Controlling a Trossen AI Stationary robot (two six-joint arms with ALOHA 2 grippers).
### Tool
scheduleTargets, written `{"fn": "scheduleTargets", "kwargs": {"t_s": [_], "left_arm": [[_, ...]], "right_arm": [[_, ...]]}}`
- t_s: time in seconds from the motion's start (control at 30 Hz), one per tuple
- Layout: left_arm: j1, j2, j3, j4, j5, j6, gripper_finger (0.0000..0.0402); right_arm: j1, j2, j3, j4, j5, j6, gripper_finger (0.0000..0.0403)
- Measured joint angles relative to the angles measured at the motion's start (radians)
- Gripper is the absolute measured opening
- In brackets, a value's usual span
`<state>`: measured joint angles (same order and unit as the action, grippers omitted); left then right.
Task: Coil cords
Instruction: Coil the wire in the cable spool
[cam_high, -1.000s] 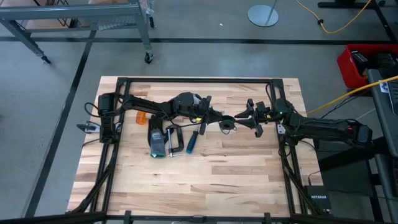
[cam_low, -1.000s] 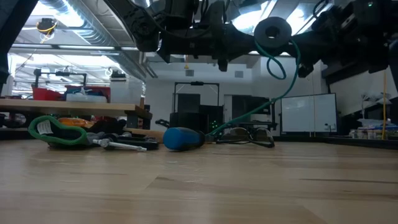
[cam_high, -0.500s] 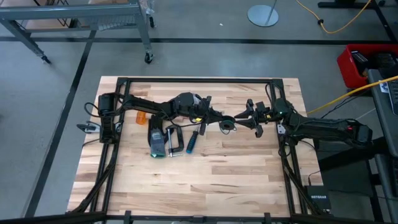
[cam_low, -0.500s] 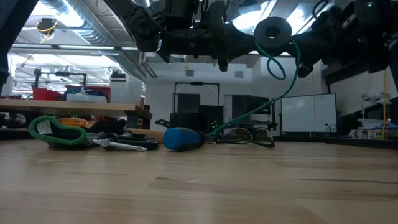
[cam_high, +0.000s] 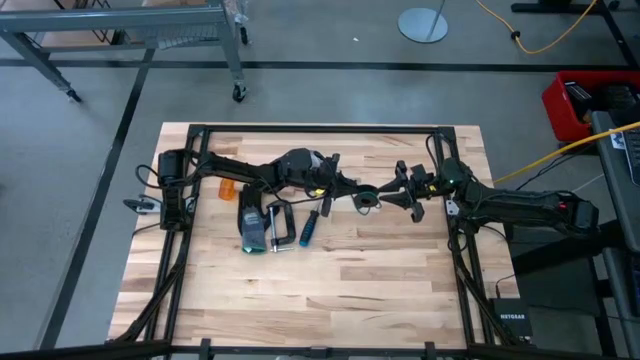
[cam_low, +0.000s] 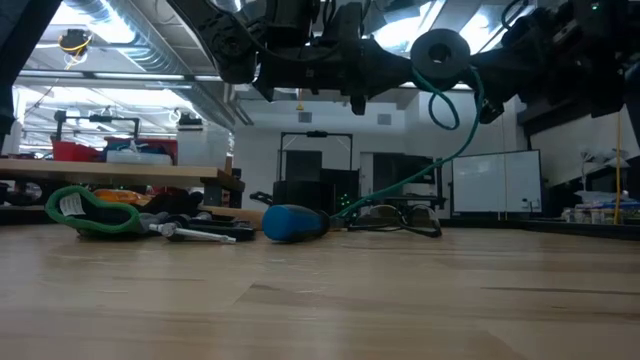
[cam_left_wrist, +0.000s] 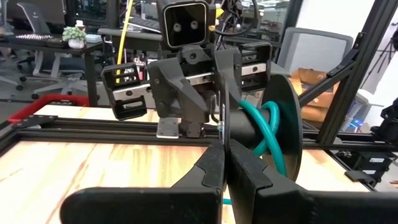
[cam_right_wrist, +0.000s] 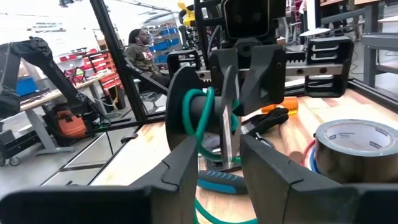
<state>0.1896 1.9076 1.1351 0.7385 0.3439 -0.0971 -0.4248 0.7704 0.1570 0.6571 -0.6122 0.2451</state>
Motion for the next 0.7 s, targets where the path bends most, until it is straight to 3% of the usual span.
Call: {"fn": "scheduleTargets", "kwargs": {"t_s": [0.7], "left_arm": [[-0.002, 0.000, 0.000, 0.005, 0.003, 0.000, 0.0000]], "right_arm": [[0.000, 0.000, 0.000, 0.000, 0.037, 0.000, 0.0122]]}}
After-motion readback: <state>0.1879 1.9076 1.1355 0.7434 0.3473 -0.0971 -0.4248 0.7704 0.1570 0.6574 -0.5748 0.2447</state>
